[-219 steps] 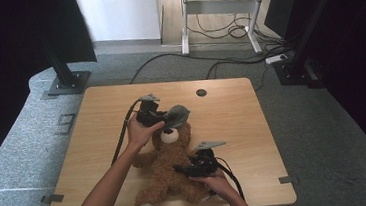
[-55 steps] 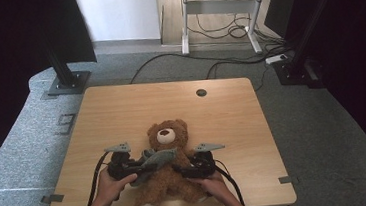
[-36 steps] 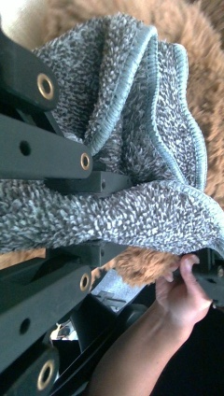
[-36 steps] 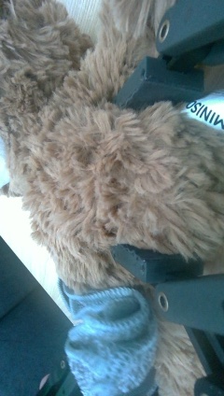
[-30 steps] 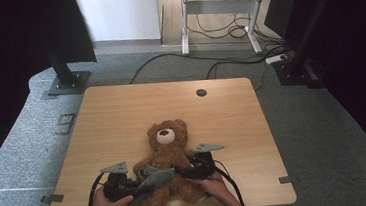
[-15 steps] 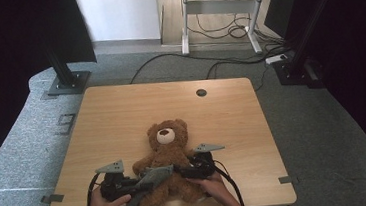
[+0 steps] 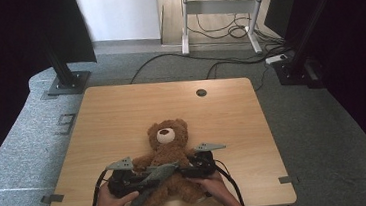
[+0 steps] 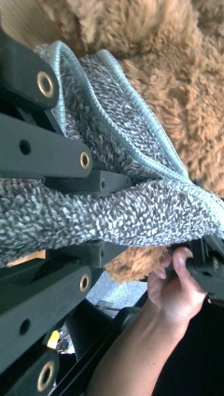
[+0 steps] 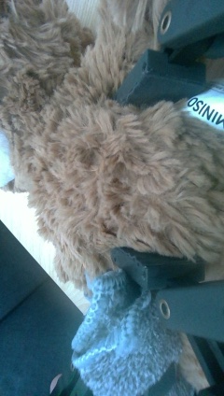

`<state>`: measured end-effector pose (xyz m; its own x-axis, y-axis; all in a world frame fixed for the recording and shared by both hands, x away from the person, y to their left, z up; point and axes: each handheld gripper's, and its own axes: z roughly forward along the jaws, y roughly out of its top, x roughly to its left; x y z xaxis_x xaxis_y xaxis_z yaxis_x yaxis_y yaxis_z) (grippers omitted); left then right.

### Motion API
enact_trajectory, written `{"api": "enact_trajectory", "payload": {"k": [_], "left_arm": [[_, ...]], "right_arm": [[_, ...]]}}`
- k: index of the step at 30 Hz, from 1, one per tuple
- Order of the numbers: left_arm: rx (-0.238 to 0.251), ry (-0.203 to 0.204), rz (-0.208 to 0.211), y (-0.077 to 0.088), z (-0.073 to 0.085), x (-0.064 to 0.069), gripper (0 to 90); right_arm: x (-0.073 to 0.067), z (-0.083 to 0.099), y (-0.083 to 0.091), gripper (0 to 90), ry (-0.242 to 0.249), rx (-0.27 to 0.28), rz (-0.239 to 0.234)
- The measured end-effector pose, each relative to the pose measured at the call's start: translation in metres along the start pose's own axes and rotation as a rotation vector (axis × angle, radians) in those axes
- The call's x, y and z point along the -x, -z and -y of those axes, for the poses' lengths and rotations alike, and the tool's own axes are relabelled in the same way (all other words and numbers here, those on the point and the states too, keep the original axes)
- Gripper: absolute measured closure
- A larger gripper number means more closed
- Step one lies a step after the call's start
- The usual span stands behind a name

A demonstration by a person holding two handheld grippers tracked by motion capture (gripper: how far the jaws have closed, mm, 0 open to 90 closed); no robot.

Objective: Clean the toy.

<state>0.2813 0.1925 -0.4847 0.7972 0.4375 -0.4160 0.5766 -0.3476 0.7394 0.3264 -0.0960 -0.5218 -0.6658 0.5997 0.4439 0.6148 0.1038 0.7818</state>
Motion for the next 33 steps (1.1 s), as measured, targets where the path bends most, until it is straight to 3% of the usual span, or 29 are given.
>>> {"api": "enact_trajectory", "payload": {"k": [19, 27, 33], "left_arm": [[-0.012, 0.008, -0.055, -0.006, 0.000, -0.008, 73.2], [-0.031, 0.019, -0.080, -0.014, -0.003, -0.018, 73.5], [-0.041, 0.033, -0.097, -0.016, -0.005, -0.025, 73.7]], "right_arm": [[0.002, -0.006, 0.023, 30.9, 0.075, -0.015, 0.028], [-0.001, -0.005, 0.026, 38.4, 0.100, -0.049, 0.069], [-0.006, -0.004, 0.024, 44.8, 0.127, -0.038, 0.115]]}}
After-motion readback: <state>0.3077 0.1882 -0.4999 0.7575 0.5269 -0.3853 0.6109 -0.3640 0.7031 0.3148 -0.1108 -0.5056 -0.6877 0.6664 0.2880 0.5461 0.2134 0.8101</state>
